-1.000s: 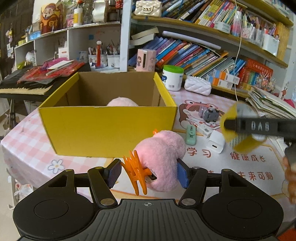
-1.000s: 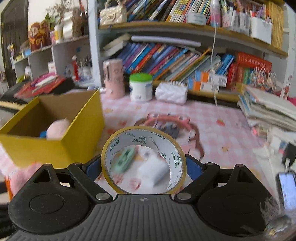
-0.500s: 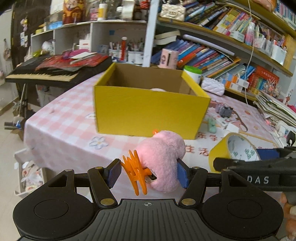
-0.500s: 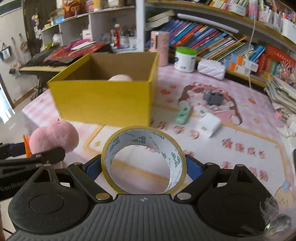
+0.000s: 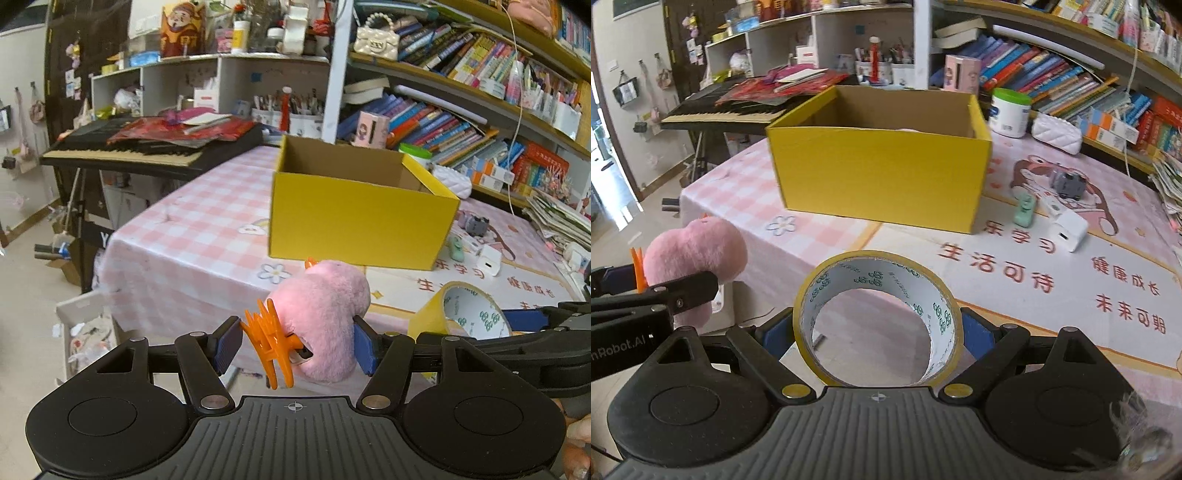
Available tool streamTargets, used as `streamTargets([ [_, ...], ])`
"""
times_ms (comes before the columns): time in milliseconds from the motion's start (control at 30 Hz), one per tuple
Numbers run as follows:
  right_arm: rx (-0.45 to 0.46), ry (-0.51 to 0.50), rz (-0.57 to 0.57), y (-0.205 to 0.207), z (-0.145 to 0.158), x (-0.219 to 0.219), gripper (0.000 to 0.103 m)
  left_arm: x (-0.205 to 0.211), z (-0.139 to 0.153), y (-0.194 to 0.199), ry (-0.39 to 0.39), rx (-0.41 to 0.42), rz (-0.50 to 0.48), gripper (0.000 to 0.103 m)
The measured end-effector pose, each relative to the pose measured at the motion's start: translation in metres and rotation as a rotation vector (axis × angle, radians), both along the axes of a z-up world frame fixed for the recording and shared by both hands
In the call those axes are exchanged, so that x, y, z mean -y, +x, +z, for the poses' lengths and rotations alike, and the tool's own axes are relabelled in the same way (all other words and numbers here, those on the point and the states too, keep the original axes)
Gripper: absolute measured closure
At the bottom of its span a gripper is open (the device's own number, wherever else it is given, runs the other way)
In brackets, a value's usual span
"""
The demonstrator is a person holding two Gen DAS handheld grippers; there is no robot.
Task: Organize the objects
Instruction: 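Carry the tape roll with the right tool while the left tool carries the plush to the yellow box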
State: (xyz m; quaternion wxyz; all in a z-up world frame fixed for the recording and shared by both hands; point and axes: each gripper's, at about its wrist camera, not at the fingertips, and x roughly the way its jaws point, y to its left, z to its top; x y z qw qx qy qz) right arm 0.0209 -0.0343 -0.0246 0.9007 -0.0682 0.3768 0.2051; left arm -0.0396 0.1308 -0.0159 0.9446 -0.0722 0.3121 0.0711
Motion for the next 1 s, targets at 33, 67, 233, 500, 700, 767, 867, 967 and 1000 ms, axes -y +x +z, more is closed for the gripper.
streamTargets([
  [33,0.003,0.0,0.004,-0.001,0.001,-0.003,0.013,-0.002,0.002,-0.002,0.003,0.006,0.003,0.041],
  [67,0.005,0.0,0.009,-0.003,0.001,-0.006,0.013,-0.004,0.003,-0.004,0.005,0.013,0.006,0.041],
  [233,0.016,-0.006,0.017,-0.009,0.005,-0.014,0.013,-0.011,0.009,-0.008,-0.001,0.04,0.009,0.041],
  [500,0.054,-0.011,0.017,-0.012,0.012,-0.017,0.013,-0.009,0.015,-0.005,-0.012,0.074,-0.015,0.041],
  [700,0.124,0.017,-0.018,-0.003,0.027,-0.011,0.013,-0.01,0.026,0.006,-0.021,0.126,-0.01,0.041],
  [767,0.157,0.039,-0.031,0.003,0.034,-0.009,0.013,-0.01,0.031,0.012,-0.011,0.147,-0.015,0.041],
  [867,0.217,0.064,-0.046,0.016,0.047,-0.008,0.013,-0.011,0.039,0.025,0.008,0.178,-0.021,0.041],
  [967,0.268,0.078,-0.058,0.035,0.059,-0.007,0.013,-0.012,0.046,0.041,0.02,0.202,-0.018,0.041],
  [1000,0.28,0.082,-0.063,0.043,0.062,-0.006,0.013,-0.013,0.049,0.048,0.023,0.21,-0.015,0.041],
])
